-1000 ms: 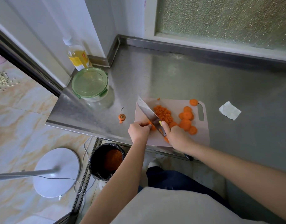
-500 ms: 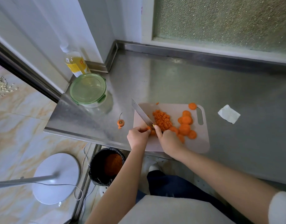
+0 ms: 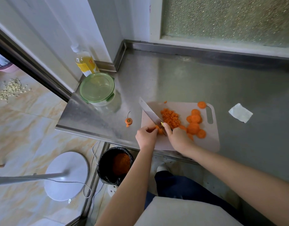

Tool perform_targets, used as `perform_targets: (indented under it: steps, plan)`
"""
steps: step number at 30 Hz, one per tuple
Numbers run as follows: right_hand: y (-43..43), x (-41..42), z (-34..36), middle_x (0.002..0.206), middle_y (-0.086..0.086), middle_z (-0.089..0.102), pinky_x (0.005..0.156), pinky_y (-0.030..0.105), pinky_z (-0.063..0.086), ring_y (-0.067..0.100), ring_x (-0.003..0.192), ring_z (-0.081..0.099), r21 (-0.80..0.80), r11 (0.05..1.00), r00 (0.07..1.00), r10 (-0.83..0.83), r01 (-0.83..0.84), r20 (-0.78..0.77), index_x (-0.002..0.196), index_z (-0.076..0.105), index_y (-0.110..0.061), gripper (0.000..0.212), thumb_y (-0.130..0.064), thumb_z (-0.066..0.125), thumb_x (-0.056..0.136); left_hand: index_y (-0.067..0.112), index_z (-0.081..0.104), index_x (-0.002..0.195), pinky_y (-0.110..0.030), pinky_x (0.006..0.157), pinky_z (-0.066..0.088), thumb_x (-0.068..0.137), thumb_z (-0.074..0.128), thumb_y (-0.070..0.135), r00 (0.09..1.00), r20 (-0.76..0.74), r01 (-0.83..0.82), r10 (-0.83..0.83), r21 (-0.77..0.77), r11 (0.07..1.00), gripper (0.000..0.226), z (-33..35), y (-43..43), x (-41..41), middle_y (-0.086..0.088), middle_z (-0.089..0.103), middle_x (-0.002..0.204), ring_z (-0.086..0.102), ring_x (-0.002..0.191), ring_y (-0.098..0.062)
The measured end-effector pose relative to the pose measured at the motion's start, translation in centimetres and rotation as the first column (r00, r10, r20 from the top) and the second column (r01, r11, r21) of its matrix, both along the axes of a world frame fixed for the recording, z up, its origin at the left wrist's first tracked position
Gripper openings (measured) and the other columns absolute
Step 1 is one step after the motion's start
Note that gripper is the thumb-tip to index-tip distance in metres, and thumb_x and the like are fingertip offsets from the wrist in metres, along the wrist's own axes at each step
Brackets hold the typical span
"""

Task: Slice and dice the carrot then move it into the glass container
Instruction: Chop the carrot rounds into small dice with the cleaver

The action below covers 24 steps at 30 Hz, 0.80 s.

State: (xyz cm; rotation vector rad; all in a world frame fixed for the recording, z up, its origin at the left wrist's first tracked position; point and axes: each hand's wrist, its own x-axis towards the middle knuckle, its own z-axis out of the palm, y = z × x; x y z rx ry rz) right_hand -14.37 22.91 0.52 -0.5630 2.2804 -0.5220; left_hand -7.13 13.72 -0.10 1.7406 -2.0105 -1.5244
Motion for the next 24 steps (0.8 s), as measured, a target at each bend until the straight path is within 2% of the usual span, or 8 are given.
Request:
perform_targets:
  steps: [4,8,13,19,22,24]
  plan:
    - [-0.3,-0.3,-0.3,0.081,0.019,0.065,0.069,0.028,0.035,0.029,0.08,0.057,-0.076,0.994,0.997,-0.074,0.074,-0.001,0.07,0.059,-0.003,0.068,-0.052,0.022,0.099,0.011,0.071,0.097,-0.017,0.072,0.039,0.083,0.068,0.02,1.0,0.013,-0.009,0.009,0.012,1.0,0.017,-0.6,-0.2,0.0,-0.003,0.07,0.1,0.057,0.084,-0.012]
    - [0.6,-0.4,-0.6,0.068,0.014,0.059,0.068,0.03,0.037,0.031,0.078,0.06,-0.108,0.99,0.996,-0.092,0.091,0.0,0.054,0.049,-0.01,0.067,-0.054,0.023,0.098,0.011,0.072,0.097,-0.016,0.072,0.038,0.082,0.068,0.019,1.0,-0.004,-0.023,0.023,0.0,1.0,0.017,-0.7,-0.1,0.0,-0.002,0.07,0.099,0.054,0.082,-0.009]
    - [1.0,-0.4,-0.3,0.083,0.022,0.067,0.072,0.032,0.041,0.035,0.086,0.061,-0.135,0.986,0.995,-0.099,0.097,-0.013,0.061,0.053,-0.008,0.066,-0.053,0.024,0.098,0.011,0.072,0.096,-0.017,0.07,0.038,0.083,0.068,0.019,0.999,0.0,-0.038,0.038,0.015,0.999,0.016,-0.8,-0.1,-0.1,-0.003,0.07,0.099,0.052,0.081,-0.01]
    - [1.5,-0.1,0.3,0.084,0.021,0.067,0.071,0.031,0.041,0.034,0.086,0.06,-0.143,0.986,0.996,-0.085,0.081,-0.024,0.063,0.053,-0.008,0.063,-0.051,0.024,0.099,0.012,0.072,0.097,-0.017,0.069,0.038,0.084,0.067,0.019,0.999,0.0,-0.051,0.051,0.03,0.998,0.016,-0.8,0.0,-0.3,-0.002,0.069,0.098,0.052,0.081,-0.011]
    - [1.5,0.1,0.6,0.074,0.015,0.061,0.067,0.028,0.037,0.031,0.078,0.057,-0.135,0.989,0.998,-0.061,0.057,-0.025,0.059,0.05,-0.009,0.063,-0.05,0.024,0.099,0.013,0.072,0.096,-0.017,0.07,0.038,0.083,0.067,0.019,0.998,0.001,-0.058,0.058,0.029,0.998,0.015,-0.7,0.0,-0.3,-0.001,0.069,0.098,0.054,0.083,-0.011]
    - [1.4,0.2,0.6,0.078,0.019,0.063,0.066,0.027,0.034,0.032,0.081,0.058,-0.119,0.992,0.998,-0.036,0.03,-0.048,0.058,0.049,-0.01,0.062,-0.049,0.025,0.1,0.013,0.072,0.093,-0.017,0.071,0.039,0.082,0.067,0.018,0.998,0.002,-0.063,0.063,0.028,0.998,0.013,-0.7,0.0,-0.3,-0.002,0.07,0.096,0.056,0.085,-0.013]
